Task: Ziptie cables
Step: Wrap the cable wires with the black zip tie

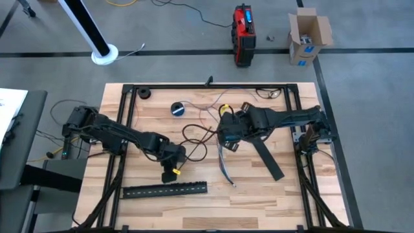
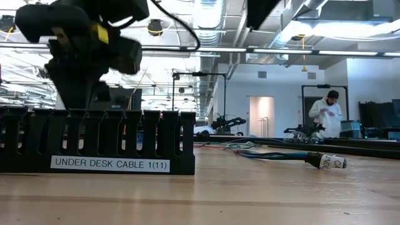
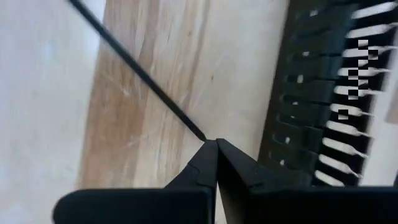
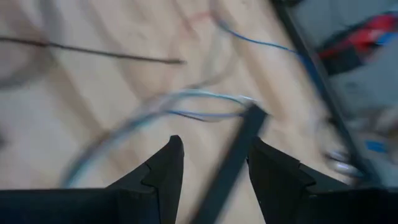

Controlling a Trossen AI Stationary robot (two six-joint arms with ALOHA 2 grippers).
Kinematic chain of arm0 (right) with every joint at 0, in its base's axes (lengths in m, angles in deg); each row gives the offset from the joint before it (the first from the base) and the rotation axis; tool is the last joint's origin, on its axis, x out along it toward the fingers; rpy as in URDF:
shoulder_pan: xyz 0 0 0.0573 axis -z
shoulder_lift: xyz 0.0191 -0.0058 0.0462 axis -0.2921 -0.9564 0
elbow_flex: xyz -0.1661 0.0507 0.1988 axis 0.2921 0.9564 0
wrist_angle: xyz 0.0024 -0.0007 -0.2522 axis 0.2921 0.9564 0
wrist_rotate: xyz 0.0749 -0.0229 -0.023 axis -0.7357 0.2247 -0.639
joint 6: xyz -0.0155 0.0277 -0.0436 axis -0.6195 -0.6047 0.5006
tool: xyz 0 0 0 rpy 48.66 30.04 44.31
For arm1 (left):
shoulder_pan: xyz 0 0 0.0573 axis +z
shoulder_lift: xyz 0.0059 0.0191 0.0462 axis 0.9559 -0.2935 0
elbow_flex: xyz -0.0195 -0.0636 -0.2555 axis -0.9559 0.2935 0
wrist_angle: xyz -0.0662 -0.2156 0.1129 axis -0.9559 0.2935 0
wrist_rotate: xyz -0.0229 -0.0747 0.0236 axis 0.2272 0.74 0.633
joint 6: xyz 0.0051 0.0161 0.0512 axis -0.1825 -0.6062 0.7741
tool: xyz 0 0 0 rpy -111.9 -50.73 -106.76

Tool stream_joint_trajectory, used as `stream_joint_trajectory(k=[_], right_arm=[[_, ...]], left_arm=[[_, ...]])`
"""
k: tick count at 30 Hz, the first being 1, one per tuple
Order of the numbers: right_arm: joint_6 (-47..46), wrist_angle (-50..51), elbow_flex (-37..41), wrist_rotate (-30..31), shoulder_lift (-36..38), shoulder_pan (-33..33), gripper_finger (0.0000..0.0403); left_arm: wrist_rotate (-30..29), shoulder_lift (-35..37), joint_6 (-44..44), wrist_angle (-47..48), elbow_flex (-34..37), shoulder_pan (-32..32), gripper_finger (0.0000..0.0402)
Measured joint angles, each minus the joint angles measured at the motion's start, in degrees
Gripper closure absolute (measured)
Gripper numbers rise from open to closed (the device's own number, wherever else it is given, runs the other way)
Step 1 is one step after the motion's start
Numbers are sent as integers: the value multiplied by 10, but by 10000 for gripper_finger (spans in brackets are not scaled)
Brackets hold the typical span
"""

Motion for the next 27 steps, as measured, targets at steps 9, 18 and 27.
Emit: stream_joint_trajectory(k=[9,18,27], right_arm=[[157,-98,0,17,81,73,237],[-126,-75,13,21,120,217,237],[-466,-258,211,-43,115,206,237]], left_arm=[[-89,89,106,68,-5,57,402],[-110,205,95,58,-5,113,402],[-111,340,78,48,-5,118,402]])
